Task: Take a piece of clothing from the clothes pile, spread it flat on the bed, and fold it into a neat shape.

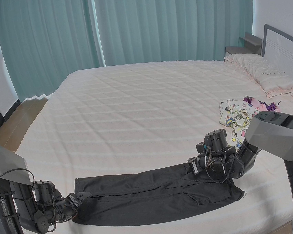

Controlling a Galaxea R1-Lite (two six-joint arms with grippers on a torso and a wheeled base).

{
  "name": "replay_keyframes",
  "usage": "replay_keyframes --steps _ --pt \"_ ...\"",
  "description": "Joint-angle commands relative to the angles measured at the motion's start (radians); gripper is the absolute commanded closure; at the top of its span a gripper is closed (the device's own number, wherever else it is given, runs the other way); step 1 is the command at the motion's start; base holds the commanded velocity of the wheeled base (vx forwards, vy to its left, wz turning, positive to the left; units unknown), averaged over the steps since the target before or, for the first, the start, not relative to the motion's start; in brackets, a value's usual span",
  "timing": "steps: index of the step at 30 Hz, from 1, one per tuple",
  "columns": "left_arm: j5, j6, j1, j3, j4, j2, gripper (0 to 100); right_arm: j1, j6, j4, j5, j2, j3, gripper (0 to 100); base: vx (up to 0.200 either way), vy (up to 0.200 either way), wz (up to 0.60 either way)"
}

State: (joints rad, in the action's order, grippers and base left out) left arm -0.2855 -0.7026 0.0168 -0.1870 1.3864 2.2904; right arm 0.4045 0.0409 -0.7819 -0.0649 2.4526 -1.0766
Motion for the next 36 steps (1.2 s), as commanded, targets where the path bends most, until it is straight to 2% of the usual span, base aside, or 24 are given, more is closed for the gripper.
replay_keyframes --steps 1,10,15,16,18,20,21,22,26,31,36 --pt "0.0 0.0 0.0 0.0 0.0 0.003 0 0.001 -0.001 -0.002 0.0 -0.001 -0.019 100 0.0 0.0 0.0" --pt "0.0 0.002 0.0 0.0 0.0 0.003 0 0.014 -0.001 -0.026 0.008 0.013 -0.029 100 0.0 0.0 0.0" --pt "0.0 0.002 0.0 0.0 0.0 0.003 0 0.014 -0.003 -0.045 0.034 0.025 -0.032 100 0.0 0.0 0.0" --pt "0.0 0.002 0.0 0.0 0.0 0.003 0 0.014 -0.006 -0.045 0.031 0.02 -0.028 0 0.0 0.0 0.0" --pt "0.0 0.0 0.0 0.0 0.0 0.003 0 0.014 -0.026 -0.046 0.03 0.016 -0.028 0 0.0 0.0 0.0" --pt "0.0 0.003 0.0 0.0 0.0 0.003 0 0.014 -0.101 -0.056 0.03 0.005 -0.045 0 0.0 0.0 0.0" --pt "0.0 0.003 0.002 0.0 0.0 0.003 0 0.014 -0.107 -0.057 0.03 0.005 -0.046 0 0.0 0.0 0.0" --pt "0.0 0.003 0.0 0.0 0.0 0.003 0 0.01 -0.196 -0.073 0.03 -0.009 -0.065 0 0.0 0.0 0.0" --pt "0.0 0.003 0.002 -0.002 0.0 0.003 0 -0.015 -0.345 -0.063 0.023 -0.053 -0.042 0 0.0 0.0 0.0" --pt "0.0 0.003 0.0 -0.002 0.0 0.003 0 -0.085 -0.383 -0.079 0.02 -0.104 0.106 0 0.0 0.0 0.0" --pt "0.0 0.003 0.002 -0.002 0.0 0.003 0 -0.136 -0.483 -0.135 0.017 -0.162 0.231 0 0.0 0.0 0.0"
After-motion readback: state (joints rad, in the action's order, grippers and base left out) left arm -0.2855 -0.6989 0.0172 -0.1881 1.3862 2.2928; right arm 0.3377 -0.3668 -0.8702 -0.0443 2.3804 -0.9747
